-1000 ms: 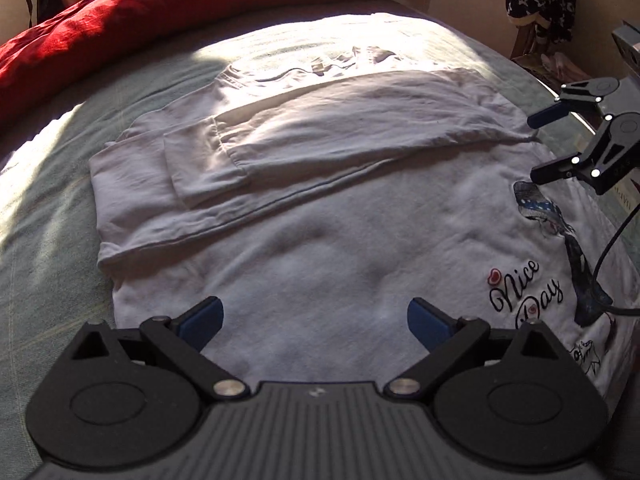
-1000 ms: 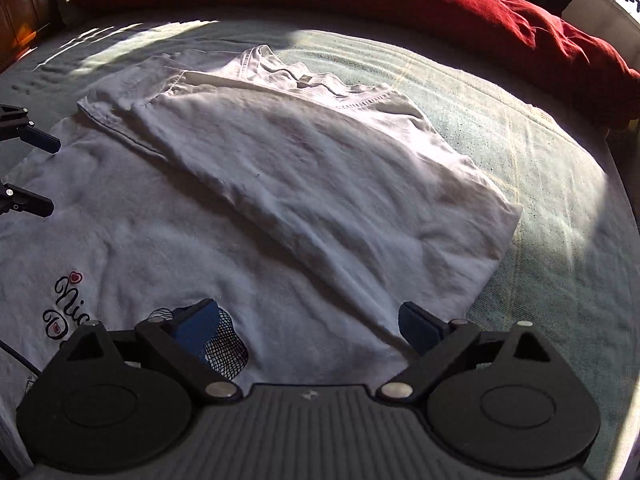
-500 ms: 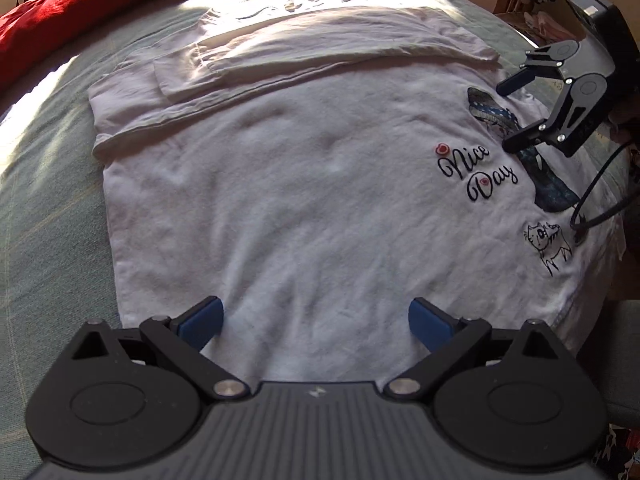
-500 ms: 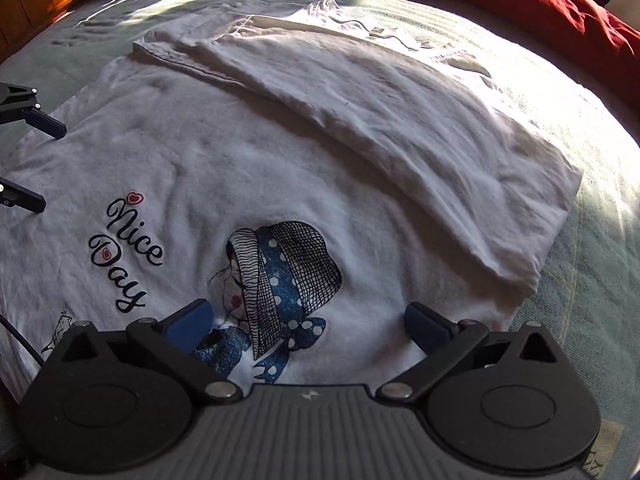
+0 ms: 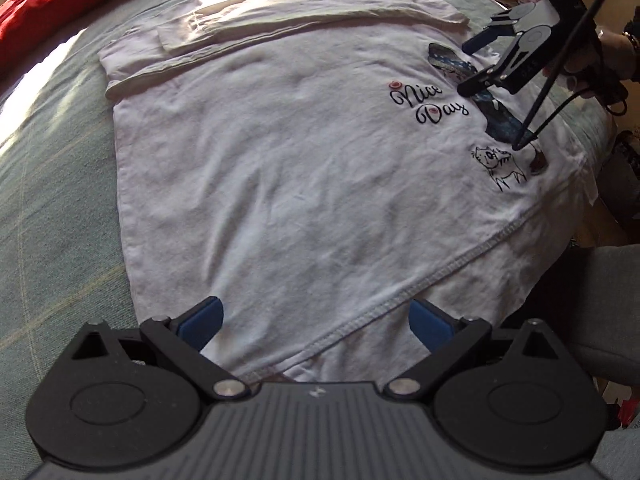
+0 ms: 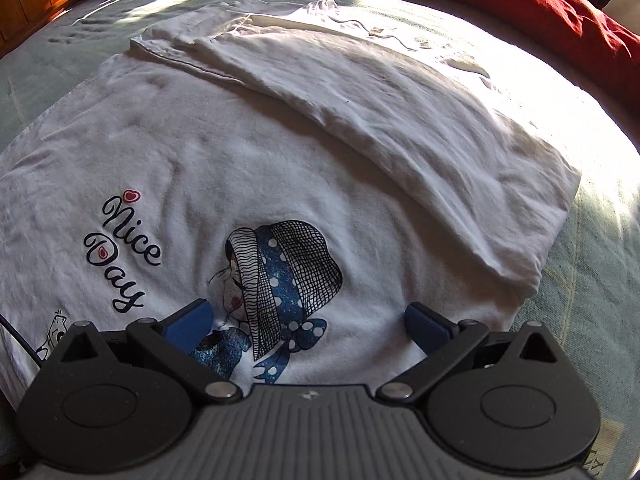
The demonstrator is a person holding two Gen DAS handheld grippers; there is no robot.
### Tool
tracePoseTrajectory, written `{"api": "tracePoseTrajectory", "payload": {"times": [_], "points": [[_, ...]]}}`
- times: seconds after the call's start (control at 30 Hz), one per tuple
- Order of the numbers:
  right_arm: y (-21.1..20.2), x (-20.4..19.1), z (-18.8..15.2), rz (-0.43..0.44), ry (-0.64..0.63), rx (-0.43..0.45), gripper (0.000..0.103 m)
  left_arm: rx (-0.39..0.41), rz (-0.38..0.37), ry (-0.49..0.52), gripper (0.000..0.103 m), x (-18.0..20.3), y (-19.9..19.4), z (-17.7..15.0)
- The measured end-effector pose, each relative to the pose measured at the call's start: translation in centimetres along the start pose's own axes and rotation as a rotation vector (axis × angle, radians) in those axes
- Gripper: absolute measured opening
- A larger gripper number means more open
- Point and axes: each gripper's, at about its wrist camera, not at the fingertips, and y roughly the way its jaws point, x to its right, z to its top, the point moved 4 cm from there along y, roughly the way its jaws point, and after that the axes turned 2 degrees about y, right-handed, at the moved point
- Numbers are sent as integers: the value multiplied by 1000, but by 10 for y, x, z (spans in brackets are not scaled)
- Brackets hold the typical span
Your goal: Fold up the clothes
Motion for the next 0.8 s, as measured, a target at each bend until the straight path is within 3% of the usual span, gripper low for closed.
{"api": "tracePoseTrajectory", "payload": {"times": [0.2, 0.37, 0.63, 0.8], "points": [[1, 1, 2, -2, 2, -4, 103, -7, 20, 84, 99, 8, 11, -11], [3, 3, 3, 3, 3, 1, 103, -66, 25, 104, 98, 7, -1, -24], [3, 2, 3, 2, 3, 0, 103, 88, 27, 166, 98, 11, 11, 32], [3, 2, 3, 1, 3, -1, 103, 93, 31, 145, 98, -3, 27, 48]]}}
